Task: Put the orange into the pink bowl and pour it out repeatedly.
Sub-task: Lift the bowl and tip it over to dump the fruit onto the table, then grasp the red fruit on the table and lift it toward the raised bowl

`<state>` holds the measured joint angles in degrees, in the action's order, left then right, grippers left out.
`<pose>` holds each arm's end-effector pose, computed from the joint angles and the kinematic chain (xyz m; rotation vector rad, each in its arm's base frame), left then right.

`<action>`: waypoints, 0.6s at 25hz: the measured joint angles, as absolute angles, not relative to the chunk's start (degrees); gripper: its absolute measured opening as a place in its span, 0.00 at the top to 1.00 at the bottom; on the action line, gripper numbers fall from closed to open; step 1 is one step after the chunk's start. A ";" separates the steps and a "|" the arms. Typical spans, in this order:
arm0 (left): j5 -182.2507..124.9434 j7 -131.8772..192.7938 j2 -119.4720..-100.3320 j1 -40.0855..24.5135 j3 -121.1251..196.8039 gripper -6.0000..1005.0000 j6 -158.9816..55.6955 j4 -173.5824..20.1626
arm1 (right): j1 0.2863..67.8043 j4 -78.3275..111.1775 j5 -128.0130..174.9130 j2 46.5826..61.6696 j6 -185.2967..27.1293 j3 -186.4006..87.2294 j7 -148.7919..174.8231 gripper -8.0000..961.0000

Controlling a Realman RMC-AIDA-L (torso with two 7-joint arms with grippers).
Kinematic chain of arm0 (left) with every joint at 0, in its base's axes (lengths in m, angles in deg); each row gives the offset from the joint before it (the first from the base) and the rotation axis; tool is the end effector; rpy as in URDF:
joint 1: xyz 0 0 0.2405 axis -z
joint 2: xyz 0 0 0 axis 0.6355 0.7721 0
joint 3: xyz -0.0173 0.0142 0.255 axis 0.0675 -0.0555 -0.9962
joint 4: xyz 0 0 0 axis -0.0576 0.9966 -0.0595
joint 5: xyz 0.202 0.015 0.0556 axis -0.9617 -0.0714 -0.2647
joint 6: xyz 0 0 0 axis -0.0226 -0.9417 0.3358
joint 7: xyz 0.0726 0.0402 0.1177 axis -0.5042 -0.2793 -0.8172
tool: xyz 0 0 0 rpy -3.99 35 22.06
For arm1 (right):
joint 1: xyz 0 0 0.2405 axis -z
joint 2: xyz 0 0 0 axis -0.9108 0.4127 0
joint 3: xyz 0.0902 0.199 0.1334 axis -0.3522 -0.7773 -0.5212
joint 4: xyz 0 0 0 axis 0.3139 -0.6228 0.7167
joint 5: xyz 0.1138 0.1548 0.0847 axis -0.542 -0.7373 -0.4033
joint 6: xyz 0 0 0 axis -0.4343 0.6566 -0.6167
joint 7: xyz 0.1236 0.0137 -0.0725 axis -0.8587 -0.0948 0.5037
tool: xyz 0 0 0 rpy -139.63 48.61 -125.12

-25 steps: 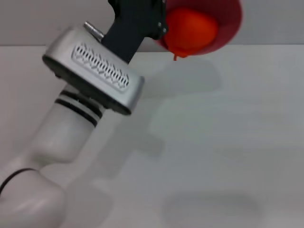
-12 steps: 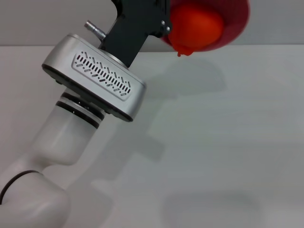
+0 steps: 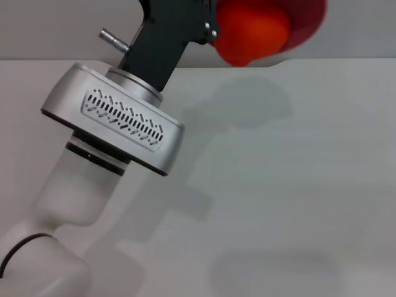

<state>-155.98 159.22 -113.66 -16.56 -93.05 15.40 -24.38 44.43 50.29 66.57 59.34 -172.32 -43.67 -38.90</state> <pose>-0.1157 0.3267 -0.0560 -1.6213 0.3885 -0.6923 0.2955 0.2808 0.1963 -1.3655 -0.0370 1.2899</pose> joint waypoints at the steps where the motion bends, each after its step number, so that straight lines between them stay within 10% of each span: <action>1: -155.98 158.90 -113.66 -16.58 -93.10 0.95 15.73 -24.35 | 44.33 50.29 66.72 59.34 -172.11 -43.67 -38.90 0.49; 15: -155.65 158.07 -113.44 -15.74 -92.72 0.95 16.53 -24.03 | 43.64 50.29 67.92 59.19 -171.14 -43.67 -38.78 0.49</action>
<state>-155.65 158.07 -113.44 -15.74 -92.72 16.53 -24.03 43.64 50.29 67.92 59.19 -171.14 -43.67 -38.78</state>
